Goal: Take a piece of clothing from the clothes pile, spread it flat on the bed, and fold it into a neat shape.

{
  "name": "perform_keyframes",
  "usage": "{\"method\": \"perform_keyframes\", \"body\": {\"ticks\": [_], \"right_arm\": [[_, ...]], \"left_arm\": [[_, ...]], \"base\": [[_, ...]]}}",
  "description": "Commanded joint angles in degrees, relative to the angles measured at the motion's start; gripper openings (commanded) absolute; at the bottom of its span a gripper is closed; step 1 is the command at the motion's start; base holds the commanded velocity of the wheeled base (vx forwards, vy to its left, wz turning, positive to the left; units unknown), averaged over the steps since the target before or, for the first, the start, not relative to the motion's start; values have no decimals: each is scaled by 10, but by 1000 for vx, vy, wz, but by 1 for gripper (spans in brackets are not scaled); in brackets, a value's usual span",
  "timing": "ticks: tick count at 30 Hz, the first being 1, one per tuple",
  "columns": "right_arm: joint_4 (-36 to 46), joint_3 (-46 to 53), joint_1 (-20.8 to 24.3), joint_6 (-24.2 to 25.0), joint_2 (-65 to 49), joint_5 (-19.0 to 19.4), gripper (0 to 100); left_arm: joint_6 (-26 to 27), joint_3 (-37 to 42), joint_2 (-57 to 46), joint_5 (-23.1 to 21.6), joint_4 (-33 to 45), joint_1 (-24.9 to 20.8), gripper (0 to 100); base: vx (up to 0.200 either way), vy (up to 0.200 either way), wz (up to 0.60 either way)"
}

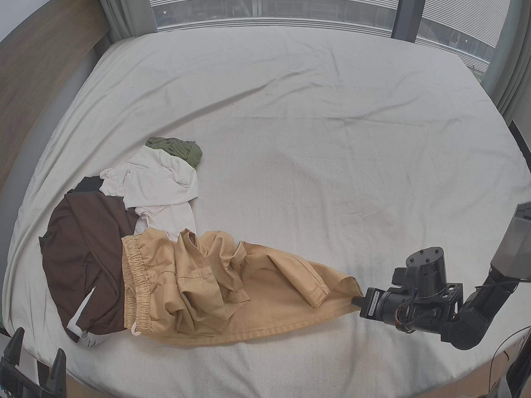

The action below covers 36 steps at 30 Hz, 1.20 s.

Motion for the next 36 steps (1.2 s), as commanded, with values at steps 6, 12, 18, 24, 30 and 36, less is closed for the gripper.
{"method": "perform_keyframes", "body": {"ticks": [6, 12, 18, 24, 30, 36], "right_arm": [[-30, 54, -35, -3, -2, 15, 0], [-54, 87, -56, -17, 0, 22, 0], [-75, 114, -69, -18, 1, 26, 0], [-105, 145, -77, -19, 3, 27, 0], [-113, 157, -85, -26, 3, 27, 0], [-114, 163, -102, -43, 4, 41, 0]], "left_arm": [[0, 10, -9, 0, 0, 0, 100], [-1, 10, -9, -1, 0, 0, 100], [0, 10, -9, -1, 0, 0, 100], [0, 10, -9, -1, 0, 0, 100], [0, 10, -9, -1, 0, 0, 100], [0, 10, -9, -1, 0, 0, 100]], "base": [[0, 0, 0], [0, 0, 0], [0, 0, 0], [0, 0, 0], [0, 0, 0], [0, 0, 0]]}}
